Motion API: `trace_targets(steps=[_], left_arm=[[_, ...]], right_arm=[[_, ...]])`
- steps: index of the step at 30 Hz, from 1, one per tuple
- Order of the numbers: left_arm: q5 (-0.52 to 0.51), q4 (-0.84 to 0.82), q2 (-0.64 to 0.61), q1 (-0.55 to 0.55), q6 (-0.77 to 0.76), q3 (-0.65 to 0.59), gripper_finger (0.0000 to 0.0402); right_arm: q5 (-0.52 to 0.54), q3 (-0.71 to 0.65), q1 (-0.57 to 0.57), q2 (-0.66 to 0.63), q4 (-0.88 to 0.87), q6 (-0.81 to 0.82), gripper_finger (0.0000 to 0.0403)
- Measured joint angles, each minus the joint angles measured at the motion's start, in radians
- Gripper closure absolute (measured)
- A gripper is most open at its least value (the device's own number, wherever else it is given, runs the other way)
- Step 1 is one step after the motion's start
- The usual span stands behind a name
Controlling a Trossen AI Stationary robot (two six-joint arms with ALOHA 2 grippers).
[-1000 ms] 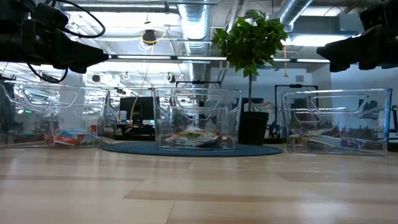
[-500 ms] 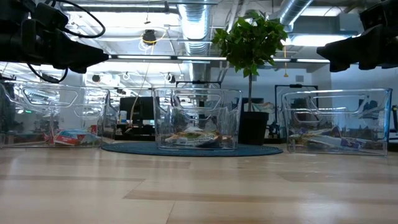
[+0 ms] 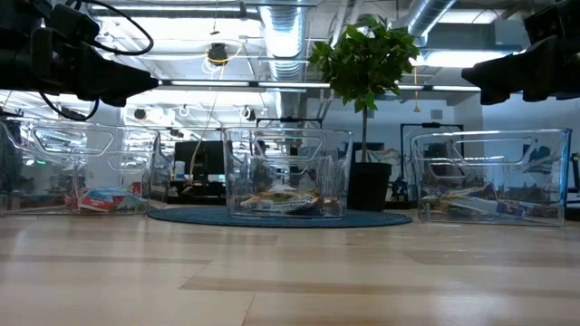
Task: Pick and place Granola Bars by type
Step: Return to Home Position
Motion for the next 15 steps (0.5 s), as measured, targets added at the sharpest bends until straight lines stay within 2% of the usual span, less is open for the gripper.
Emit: trace_targets(steps=[15], left_arm=[[0.000,0.000,0.000,0.000,-0.001,0.000,0.0246]], right_arm=[[0.000,0.000,0.000,0.000,0.000,0.000,0.0301]])
